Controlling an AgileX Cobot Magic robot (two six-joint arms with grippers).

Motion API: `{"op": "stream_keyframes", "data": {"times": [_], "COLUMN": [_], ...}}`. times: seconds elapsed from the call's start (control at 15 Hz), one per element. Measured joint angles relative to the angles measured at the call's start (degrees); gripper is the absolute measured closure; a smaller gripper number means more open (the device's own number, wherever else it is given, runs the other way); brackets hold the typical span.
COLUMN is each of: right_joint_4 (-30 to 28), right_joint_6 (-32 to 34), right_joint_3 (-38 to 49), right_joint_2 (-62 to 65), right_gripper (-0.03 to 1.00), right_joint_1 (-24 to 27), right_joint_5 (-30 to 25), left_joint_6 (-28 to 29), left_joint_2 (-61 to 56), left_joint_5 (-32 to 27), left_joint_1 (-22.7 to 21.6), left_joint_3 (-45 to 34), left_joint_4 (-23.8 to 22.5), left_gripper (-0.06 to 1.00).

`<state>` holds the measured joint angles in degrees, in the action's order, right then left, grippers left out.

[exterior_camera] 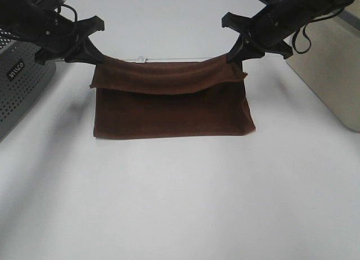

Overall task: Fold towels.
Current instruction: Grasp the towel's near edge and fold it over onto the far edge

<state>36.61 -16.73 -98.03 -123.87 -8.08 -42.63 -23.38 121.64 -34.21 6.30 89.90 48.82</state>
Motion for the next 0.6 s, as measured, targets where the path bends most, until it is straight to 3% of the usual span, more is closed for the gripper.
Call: {"op": "stream_keyframes", "data": {"times": [0.33,0.6], "right_joint_4": [-3.78,-7.73], "right_joint_6": [0.69,1.32], "right_joint_3": [-20.91,-28.59], "right_joint_2": [-13.92,-20.91], "right_gripper": [0.97,0.97], "right_joint_1": [0.00,0.00], "right_joint_5": [-0.23,2.12], "left_joint_6": [1.49,1.60], "left_joint_2": [12.20,20.00], "left_joint_5": [6.59,9.97], "left_joint_1": [0.00,0.23], "left_joint_3": [15.58,23.66], "left_joint_4": [0.17,0.23], "left_gripper": [0.94,0.94]}}
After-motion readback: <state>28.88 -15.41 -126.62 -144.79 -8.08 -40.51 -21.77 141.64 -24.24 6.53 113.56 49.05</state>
